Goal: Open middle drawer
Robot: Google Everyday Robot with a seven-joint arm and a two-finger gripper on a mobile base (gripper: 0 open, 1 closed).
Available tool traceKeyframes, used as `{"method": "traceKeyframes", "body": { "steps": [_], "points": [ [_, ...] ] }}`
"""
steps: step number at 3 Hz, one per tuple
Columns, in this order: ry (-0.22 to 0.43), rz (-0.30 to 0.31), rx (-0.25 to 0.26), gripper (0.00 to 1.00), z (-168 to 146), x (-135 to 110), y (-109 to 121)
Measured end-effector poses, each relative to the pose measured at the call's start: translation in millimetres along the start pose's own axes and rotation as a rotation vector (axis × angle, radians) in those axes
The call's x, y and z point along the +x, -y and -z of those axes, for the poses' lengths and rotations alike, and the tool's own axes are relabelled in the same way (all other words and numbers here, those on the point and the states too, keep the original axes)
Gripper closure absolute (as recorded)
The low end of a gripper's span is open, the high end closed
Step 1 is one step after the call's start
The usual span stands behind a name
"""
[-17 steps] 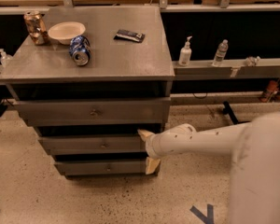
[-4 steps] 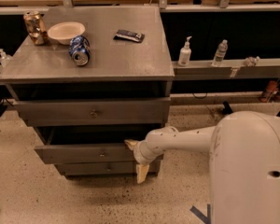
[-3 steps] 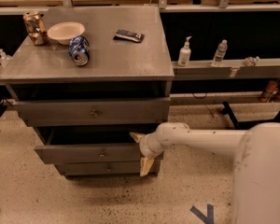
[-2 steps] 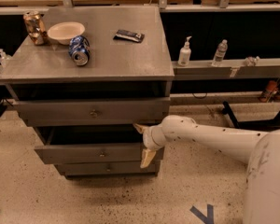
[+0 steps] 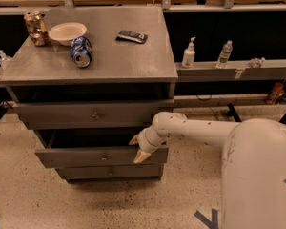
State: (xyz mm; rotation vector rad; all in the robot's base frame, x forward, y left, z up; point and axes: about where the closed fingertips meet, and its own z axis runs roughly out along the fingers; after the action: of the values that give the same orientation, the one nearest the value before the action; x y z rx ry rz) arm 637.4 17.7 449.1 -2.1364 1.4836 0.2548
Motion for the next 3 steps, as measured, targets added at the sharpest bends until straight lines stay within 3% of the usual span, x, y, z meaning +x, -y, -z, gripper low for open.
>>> {"method": "traceKeyframes", "body": {
  "steps": [2, 3],
  "points": [
    [0.000, 0.020, -0.146, 0.52, -26.2, -3.5, -27.3],
    [0.019, 0.024, -0.191, 0.51, -24.0, -6.9, -48.2]
  ]
}}
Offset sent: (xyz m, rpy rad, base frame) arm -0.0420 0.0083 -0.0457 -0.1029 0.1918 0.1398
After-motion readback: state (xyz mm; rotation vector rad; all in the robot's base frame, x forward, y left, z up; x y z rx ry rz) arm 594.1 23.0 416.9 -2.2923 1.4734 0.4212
